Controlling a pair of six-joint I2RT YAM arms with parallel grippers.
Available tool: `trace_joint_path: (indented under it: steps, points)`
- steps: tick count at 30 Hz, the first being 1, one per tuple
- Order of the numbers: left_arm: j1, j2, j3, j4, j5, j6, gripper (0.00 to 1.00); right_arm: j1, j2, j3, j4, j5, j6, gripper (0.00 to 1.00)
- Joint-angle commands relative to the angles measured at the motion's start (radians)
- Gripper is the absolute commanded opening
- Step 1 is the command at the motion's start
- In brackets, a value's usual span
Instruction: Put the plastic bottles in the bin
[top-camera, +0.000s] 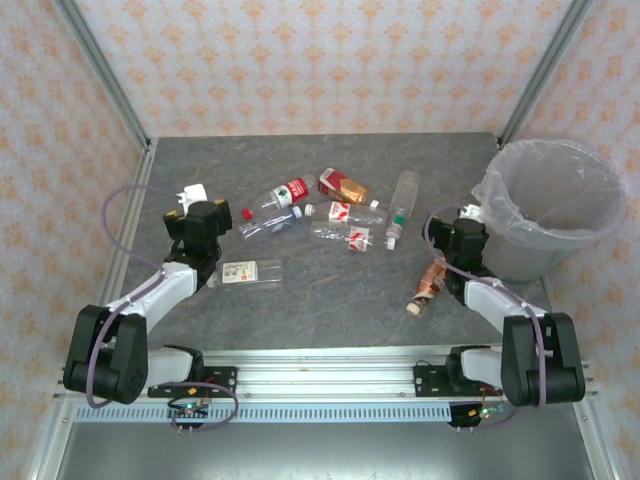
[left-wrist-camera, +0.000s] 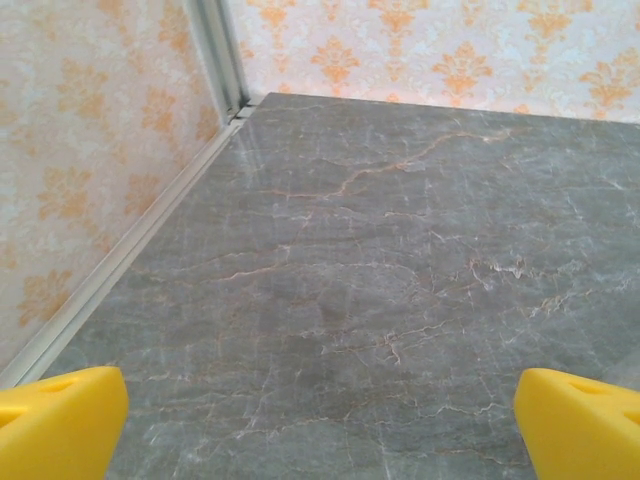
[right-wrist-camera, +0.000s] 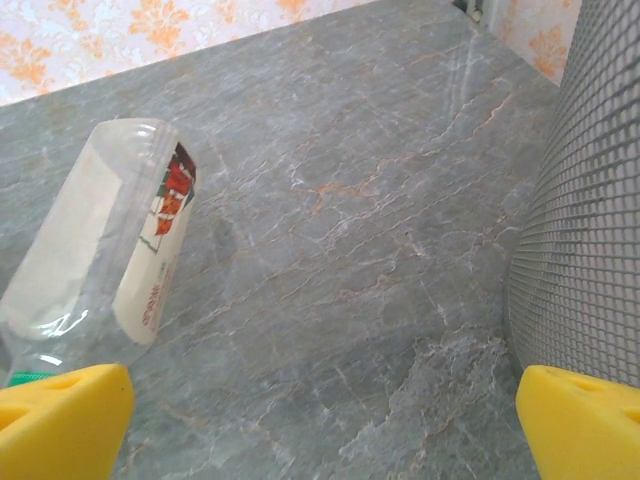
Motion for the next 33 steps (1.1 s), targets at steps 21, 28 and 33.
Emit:
trace_joint_path:
  steps: [21, 28, 33]
  points:
    - [-0.016, -0.256, 0.070, -0.594, 0.178, -0.557, 1.00, 0.047, -0.048, 0.218, -0.774, -0.100, 0.496, 0.99]
    - [-0.016, -0.228, 0.072, -0.603, 0.212, -0.557, 1.00, 0.072, -0.023, 0.220, -0.922, -0.010, 0.543, 0.99]
    - [-0.016, -0.215, 0.069, -0.602, 0.232, -0.583, 1.00, 0.087, 0.015, 0.208, -0.924, -0.014, 0.564, 0.99]
